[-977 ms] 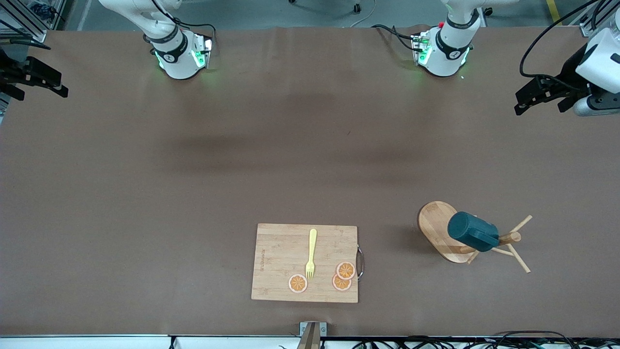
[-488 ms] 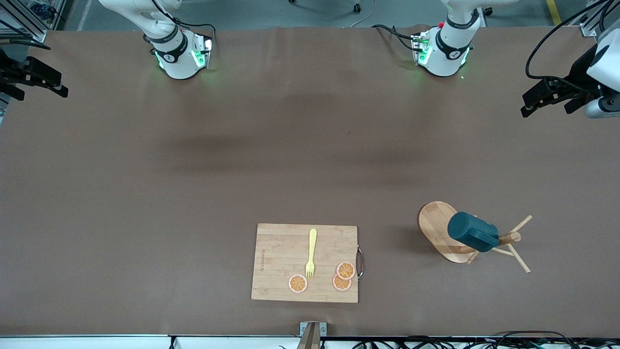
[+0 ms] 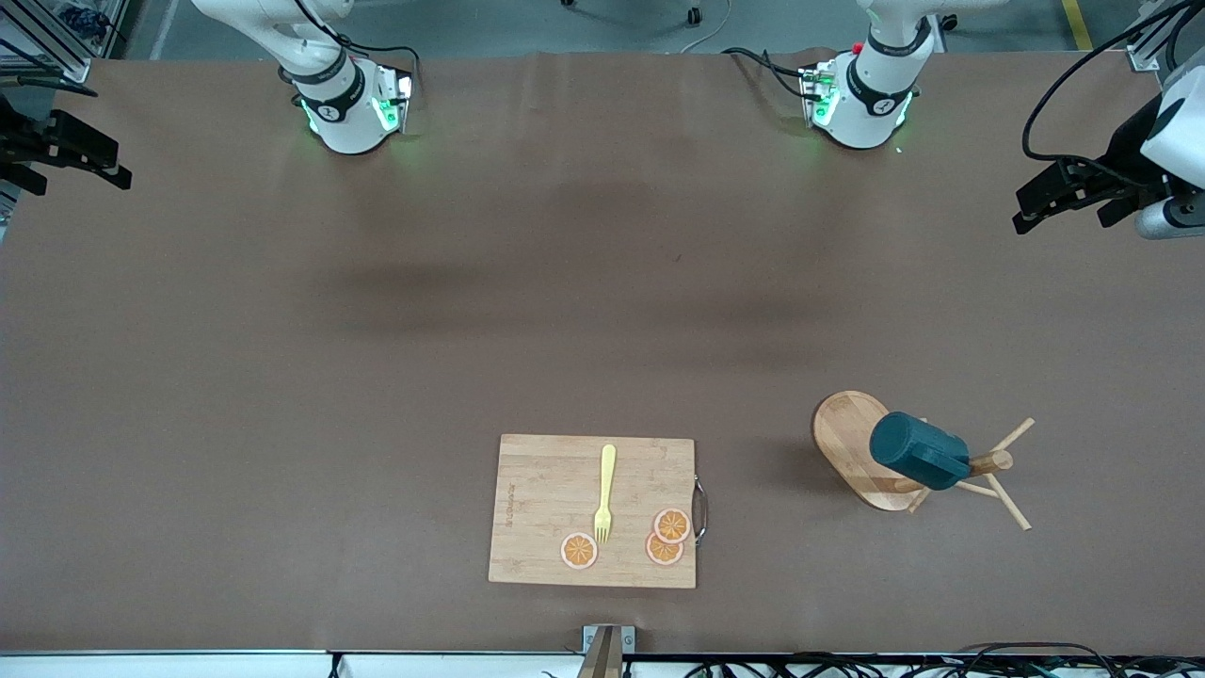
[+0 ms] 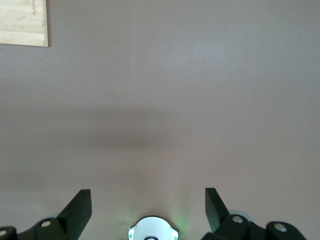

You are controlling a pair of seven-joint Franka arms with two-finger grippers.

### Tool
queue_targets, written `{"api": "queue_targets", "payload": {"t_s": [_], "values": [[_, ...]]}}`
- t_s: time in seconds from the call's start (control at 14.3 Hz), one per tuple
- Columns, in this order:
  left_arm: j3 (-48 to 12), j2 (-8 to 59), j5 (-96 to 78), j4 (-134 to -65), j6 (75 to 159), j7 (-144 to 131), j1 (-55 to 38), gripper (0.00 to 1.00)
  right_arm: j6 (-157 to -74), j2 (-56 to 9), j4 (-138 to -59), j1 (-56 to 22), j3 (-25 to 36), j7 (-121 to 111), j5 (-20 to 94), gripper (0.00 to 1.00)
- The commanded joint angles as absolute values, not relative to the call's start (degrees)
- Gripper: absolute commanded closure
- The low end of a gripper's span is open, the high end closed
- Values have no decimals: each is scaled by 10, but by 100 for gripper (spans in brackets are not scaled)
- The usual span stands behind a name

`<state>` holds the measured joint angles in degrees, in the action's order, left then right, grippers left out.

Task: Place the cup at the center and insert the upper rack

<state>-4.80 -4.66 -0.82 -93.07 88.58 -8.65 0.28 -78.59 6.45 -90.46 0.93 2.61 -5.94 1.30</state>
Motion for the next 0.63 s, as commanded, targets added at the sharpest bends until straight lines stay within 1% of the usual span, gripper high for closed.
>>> {"api": "queue_targets", "payload": {"t_s": [0.0, 0.56], "values": [[-47, -40, 0, -915, 873, -83, 4, 0, -790, 81, -920, 13, 24, -64, 7, 0], [-47, -40, -1, -914, 872, -86, 4, 0, -787, 80, -917, 12, 24, -62, 8, 0]]}}
